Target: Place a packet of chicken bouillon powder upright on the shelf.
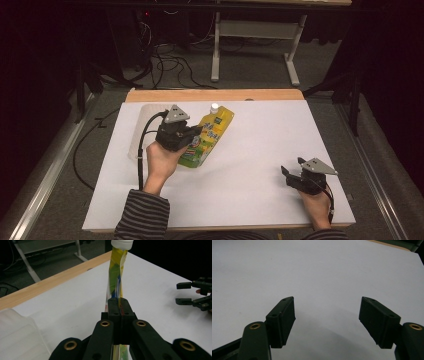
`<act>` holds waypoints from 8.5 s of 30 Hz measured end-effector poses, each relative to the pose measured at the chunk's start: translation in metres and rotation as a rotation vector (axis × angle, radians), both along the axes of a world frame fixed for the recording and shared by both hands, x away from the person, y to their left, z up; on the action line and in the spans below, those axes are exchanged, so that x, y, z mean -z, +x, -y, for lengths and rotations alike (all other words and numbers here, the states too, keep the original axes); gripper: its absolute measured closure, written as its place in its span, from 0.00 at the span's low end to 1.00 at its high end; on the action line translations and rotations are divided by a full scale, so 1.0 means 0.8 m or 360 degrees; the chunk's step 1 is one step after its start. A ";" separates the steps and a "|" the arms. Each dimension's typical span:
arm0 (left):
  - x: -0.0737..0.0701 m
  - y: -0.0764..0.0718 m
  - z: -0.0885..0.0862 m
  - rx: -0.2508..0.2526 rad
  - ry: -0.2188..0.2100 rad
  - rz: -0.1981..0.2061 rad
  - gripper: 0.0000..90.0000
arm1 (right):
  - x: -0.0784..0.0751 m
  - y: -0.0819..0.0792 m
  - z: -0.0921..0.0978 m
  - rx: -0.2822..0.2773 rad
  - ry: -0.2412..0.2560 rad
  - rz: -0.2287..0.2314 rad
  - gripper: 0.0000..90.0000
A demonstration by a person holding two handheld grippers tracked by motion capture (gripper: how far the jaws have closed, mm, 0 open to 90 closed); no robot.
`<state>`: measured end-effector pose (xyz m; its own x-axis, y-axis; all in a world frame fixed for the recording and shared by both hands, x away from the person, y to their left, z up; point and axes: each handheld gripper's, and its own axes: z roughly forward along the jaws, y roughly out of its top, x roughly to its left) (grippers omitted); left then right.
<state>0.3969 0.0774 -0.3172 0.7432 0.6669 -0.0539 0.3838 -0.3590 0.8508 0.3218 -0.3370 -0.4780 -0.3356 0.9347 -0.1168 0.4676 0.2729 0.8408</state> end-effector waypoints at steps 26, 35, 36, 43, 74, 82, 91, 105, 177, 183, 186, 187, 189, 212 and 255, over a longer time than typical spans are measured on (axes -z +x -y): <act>-0.020 0.006 -0.072 -0.0202 -0.0090 0.0093 1.00 | 0.000 0.001 -0.001 0.0001 -0.0007 -0.0003 0.33; -0.028 0.009 -0.106 -0.0310 -0.0104 0.0126 1.00 | 0.000 0.001 -0.001 0.0004 -0.0002 -0.0008 0.33; -0.027 0.009 -0.109 -0.0322 -0.0101 0.0130 1.00 | 0.000 0.001 -0.001 0.0005 -0.0004 -0.0008 0.33; -0.021 0.013 -0.122 -0.0365 -0.0064 0.0147 1.00 | 0.001 0.001 -0.002 0.0004 -0.0013 -0.0013 0.33; 0.038 0.032 -0.106 -0.0324 0.0004 0.0179 1.00 | 0.001 0.001 -0.002 0.0002 -0.0026 -0.0010 0.33; 0.044 0.025 -0.114 -0.0298 0.0056 0.0159 1.00 | 0.001 0.001 -0.003 0.0001 -0.0031 -0.0016 0.33; 0.040 0.021 -0.127 -0.0289 0.0100 0.0107 1.00 | 0.001 0.001 -0.003 0.0004 -0.0038 -0.0020 0.33; 0.034 0.018 -0.140 -0.0313 0.0239 -0.0019 1.00 | 0.001 0.002 -0.004 0.0001 -0.0046 -0.0018 0.33; 0.111 -0.031 -0.185 -0.0443 0.0062 0.0000 1.00 | 0.001 0.001 -0.006 0.0000 -0.0069 -0.0015 0.33; 0.113 -0.028 -0.185 -0.0478 0.0054 0.0003 0.99 | 0.001 0.001 -0.006 0.0004 -0.0064 -0.0015 0.33; 0.114 -0.030 -0.185 -0.0475 0.0040 -0.0003 0.98 | 0.001 0.001 -0.005 0.0004 -0.0063 -0.0012 0.33; 0.114 -0.030 -0.185 -0.0467 0.0039 -0.0009 0.97 | 0.001 0.001 -0.005 0.0004 -0.0062 -0.0012 0.33; 0.114 -0.032 -0.184 -0.0464 0.0042 -0.0006 0.94 | 0.001 0.001 -0.006 0.0004 -0.0064 -0.0015 0.33; 0.109 -0.038 -0.190 -0.0579 0.0017 0.0016 0.68 | 0.001 0.001 -0.006 0.0004 -0.0064 -0.0015 0.33; 0.113 -0.105 -0.170 -0.0560 -0.0047 0.0063 0.59 | 0.001 0.001 -0.006 0.0004 -0.0065 -0.0014 0.33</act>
